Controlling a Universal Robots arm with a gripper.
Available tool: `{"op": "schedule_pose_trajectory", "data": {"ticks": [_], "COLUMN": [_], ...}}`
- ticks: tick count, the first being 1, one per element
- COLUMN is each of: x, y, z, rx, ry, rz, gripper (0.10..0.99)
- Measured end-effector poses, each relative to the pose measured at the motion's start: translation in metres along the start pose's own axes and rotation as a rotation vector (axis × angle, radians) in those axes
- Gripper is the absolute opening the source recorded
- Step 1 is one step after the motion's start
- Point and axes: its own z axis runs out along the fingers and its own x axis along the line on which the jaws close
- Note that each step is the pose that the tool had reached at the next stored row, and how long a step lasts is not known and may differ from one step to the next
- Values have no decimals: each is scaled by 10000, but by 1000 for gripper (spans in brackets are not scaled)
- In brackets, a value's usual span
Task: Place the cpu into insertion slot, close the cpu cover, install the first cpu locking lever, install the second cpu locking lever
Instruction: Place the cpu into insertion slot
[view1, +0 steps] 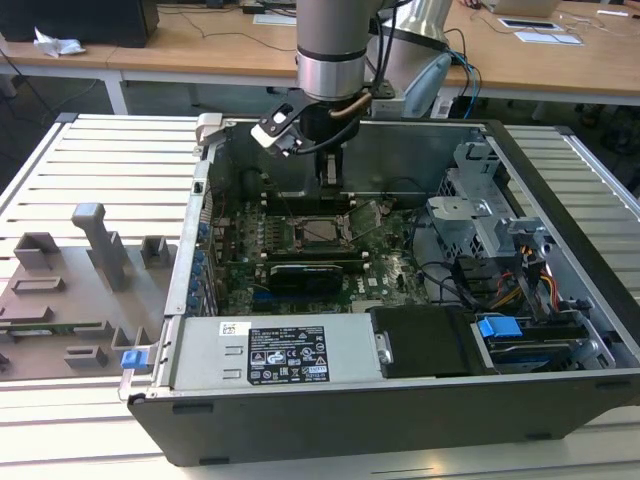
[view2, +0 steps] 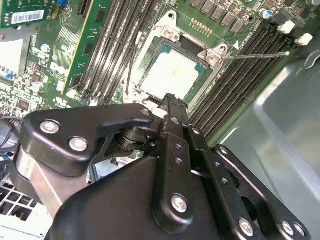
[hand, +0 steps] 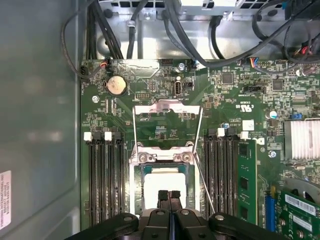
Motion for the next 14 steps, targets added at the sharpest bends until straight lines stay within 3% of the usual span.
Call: {"op": "schedule_pose_trajectory", "data": {"ticks": [14], "x": [-7], "y": [15], "z": [-274], "rx": [0], "ry": [0], "rz": [0], "gripper": [106]}}
